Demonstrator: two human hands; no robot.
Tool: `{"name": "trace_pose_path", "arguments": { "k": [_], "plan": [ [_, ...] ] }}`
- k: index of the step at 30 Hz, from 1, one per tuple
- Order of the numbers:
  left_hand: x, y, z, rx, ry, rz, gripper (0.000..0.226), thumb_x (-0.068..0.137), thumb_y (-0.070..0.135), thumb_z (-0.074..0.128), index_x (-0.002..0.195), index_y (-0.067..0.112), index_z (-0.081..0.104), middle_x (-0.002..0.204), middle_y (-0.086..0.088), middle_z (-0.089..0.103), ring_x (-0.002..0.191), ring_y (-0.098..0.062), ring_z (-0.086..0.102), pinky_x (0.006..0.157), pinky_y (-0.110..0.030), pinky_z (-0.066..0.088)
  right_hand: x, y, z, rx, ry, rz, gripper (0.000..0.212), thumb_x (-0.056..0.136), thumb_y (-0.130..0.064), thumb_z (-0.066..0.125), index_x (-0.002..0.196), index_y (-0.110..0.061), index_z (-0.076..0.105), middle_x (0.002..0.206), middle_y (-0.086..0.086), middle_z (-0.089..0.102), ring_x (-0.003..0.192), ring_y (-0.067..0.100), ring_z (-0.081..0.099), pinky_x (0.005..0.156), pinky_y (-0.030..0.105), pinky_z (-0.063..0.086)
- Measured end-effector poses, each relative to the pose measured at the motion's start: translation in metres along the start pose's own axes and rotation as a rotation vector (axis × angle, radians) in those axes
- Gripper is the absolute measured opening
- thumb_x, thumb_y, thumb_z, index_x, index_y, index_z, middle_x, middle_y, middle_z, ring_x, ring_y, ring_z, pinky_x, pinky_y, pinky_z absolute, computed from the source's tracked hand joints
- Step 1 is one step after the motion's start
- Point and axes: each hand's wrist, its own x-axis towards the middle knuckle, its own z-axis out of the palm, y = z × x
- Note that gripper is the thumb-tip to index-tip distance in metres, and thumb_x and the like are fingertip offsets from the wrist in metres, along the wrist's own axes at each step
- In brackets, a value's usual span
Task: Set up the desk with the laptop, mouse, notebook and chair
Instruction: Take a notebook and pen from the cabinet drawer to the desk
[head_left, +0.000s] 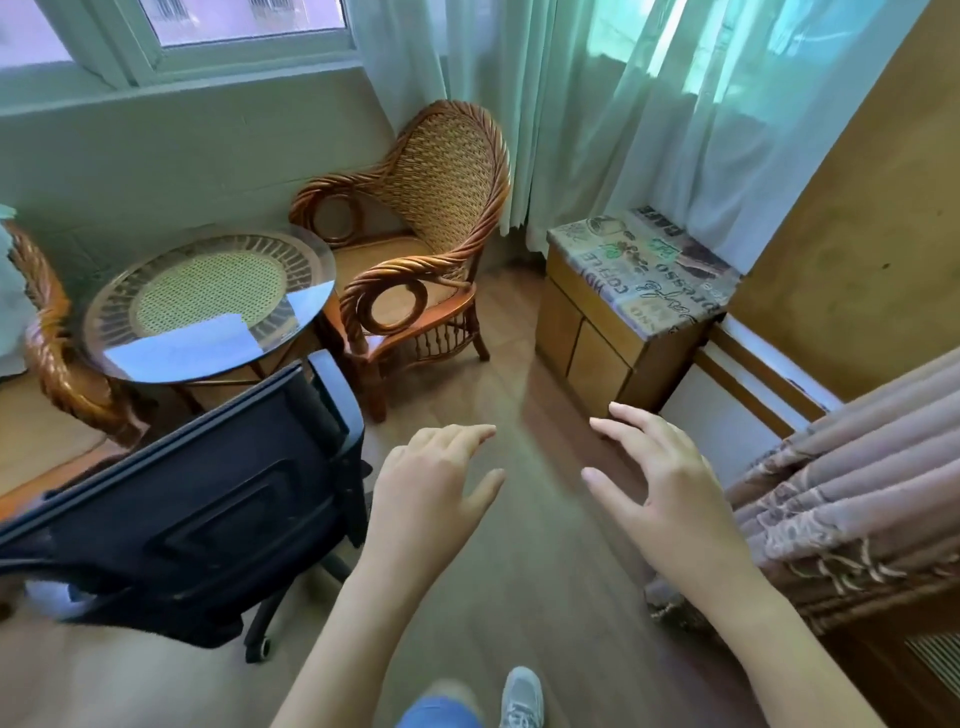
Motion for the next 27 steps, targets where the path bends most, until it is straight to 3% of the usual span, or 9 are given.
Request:
{"name": "trace_pose_path", "arguments": {
  "k": [12,20,27],
  "plan": [
    [0.184,-0.016,0.052,0.041,-0.061,0.006,0.042,0.084,0.042,0.063,0.125,0.030,0.058,0.119,0.013,0.064,0.112,-0.011,0.056,0.082,-0.027,0.041,0.168,0.065,0.012,0.012,-0.029,0.064,0.043,0.083,-0.034,0.065,0.125,-0.029,0.058,0.136,-0.009,0.051,0.127,0.012,0.042,0.106,0.035,0.031],
    [0.345,-0.029,0.097,0.015,-0.162,0.120,0.045,0.089,0.045,0.055,0.132,0.032,0.051,0.127,0.013,0.060,0.121,-0.010,0.049,0.091,-0.027,0.038,0.299,0.103,0.028,-0.061,-0.033,0.126,0.043,0.083,-0.034,0.066,0.125,-0.028,0.058,0.136,-0.009,0.050,0.129,0.013,0.041,0.107,0.033,0.026],
    [0.461,-0.032,0.139,0.024,-0.206,0.160,0.043,0.087,0.044,0.058,0.128,0.030,0.055,0.122,0.012,0.063,0.115,-0.013,0.054,0.087,-0.031,0.043,0.388,0.150,0.044,-0.037,0.010,0.189,0.041,0.083,-0.031,0.068,0.123,-0.025,0.060,0.134,-0.006,0.053,0.127,0.016,0.045,0.105,0.045,0.037]
  ]
}}
